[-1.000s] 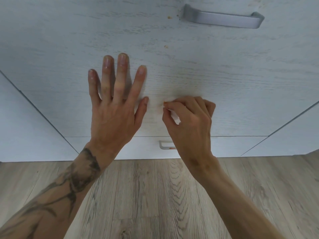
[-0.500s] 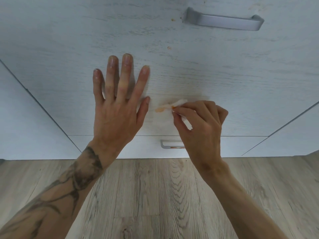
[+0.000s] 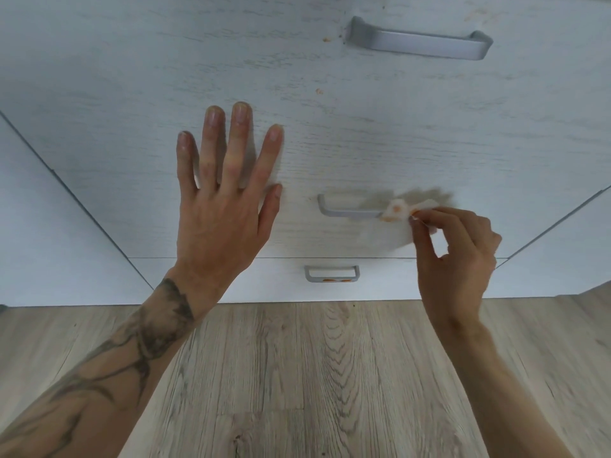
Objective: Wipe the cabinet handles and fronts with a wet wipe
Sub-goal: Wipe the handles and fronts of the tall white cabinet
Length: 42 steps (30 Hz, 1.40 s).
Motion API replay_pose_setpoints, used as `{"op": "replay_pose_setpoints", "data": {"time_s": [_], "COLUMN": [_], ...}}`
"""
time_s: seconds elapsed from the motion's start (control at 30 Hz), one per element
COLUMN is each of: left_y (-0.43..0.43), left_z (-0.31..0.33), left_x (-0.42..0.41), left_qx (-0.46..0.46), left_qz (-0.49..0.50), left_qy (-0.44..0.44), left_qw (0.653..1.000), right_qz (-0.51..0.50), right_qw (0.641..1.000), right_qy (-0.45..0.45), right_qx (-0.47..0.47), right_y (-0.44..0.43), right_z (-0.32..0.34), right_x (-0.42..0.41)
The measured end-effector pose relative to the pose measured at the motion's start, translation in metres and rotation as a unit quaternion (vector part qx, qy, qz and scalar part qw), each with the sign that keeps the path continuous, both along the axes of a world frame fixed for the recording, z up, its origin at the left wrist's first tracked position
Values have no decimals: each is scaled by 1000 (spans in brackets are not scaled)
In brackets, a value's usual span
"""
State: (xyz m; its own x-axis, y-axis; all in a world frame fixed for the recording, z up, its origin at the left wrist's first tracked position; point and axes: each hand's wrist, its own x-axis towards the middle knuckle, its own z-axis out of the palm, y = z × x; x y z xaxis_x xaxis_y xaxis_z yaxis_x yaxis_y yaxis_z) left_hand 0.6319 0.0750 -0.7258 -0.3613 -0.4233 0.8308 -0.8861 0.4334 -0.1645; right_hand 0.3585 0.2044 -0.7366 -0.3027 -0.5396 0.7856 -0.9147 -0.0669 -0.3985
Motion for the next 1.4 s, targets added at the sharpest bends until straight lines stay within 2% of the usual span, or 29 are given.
{"op": "replay_pose_setpoints", "data": {"time_s": [0.17, 0.37, 0.47, 0.6, 0.83, 1.07, 1.27, 1.4], "left_y": [6, 33, 37, 34, 34, 33, 32, 32], "left_z": [-13, -72, -93, -102, -105, -105, -105, -105], "left_x": [1, 12, 17, 17, 13, 12, 11, 13], "left_qx": [30, 125, 156, 163, 170, 176, 170, 168], "left_qz": [-25, -37, -28, -16, 4, 17, 16, 19], "left_qy": [16, 5, 0, -6, -11, -15, -21, -21], "left_qw": [999, 991, 987, 986, 985, 984, 985, 985], "right_qz": [3, 35, 77, 72, 94, 82, 138, 116], "right_qw": [998, 992, 978, 978, 975, 987, 980, 986], "right_qy": [-54, -80, -142, -98, -106, -53, 18, 8], "right_qx": [25, 86, 130, 167, 171, 125, 140, 120], "right_y": [29, 37, 28, 13, 5, -7, -17, -12], "right_z": [-25, -68, -86, -106, -125, -130, -129, -131], "right_x": [-1, 19, 28, 34, 37, 29, 32, 12]}}
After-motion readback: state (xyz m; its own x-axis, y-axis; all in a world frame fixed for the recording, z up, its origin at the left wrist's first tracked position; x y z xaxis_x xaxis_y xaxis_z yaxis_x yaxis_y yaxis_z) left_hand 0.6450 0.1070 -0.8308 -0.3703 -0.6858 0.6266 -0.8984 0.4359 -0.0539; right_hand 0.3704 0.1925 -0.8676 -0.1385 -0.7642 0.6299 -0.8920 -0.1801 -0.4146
